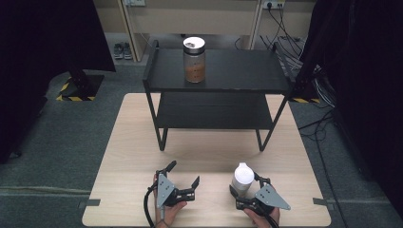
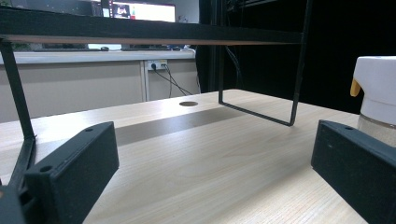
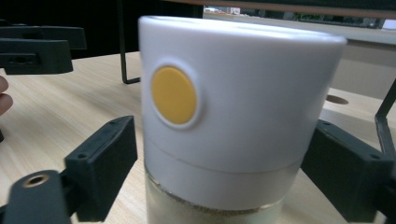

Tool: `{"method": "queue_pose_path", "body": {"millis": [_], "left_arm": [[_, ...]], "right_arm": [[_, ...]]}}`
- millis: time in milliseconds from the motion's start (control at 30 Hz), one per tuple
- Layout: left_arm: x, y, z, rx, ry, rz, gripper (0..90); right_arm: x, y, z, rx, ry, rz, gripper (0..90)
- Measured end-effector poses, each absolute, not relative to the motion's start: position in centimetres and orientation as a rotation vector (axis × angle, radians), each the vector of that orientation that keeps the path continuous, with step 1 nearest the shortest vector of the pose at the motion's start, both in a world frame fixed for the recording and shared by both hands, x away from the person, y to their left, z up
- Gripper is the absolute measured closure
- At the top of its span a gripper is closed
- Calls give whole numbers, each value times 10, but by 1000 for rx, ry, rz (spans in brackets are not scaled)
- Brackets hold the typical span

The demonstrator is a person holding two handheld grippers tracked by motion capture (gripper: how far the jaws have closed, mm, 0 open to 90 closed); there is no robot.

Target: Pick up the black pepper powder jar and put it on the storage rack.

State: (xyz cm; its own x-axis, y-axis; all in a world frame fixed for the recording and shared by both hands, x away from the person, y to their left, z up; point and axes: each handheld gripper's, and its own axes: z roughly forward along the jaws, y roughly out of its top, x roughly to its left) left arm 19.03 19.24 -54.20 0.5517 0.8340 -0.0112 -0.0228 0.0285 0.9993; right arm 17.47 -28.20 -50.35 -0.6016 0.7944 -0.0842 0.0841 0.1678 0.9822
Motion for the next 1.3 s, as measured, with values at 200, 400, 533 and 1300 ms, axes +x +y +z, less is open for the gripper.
{"method": "queue_pose_path", "body": {"millis": [200,400,533,1300], "left_arm": [[190,192,-542,1394,760,770,2],[190,192,-542,1394,760,770,2],[190,192,-542,1394,760,770,2],[190,192,-542,1394,759,772,2]], "right_arm": [[177,-282,-498,844,1860,1456,224],[179,-282,-496,837,1884,1456,292],[179,-283,-497,849,1880,1474,299],[172,-295,-485,837,1819,1527,308]]}}
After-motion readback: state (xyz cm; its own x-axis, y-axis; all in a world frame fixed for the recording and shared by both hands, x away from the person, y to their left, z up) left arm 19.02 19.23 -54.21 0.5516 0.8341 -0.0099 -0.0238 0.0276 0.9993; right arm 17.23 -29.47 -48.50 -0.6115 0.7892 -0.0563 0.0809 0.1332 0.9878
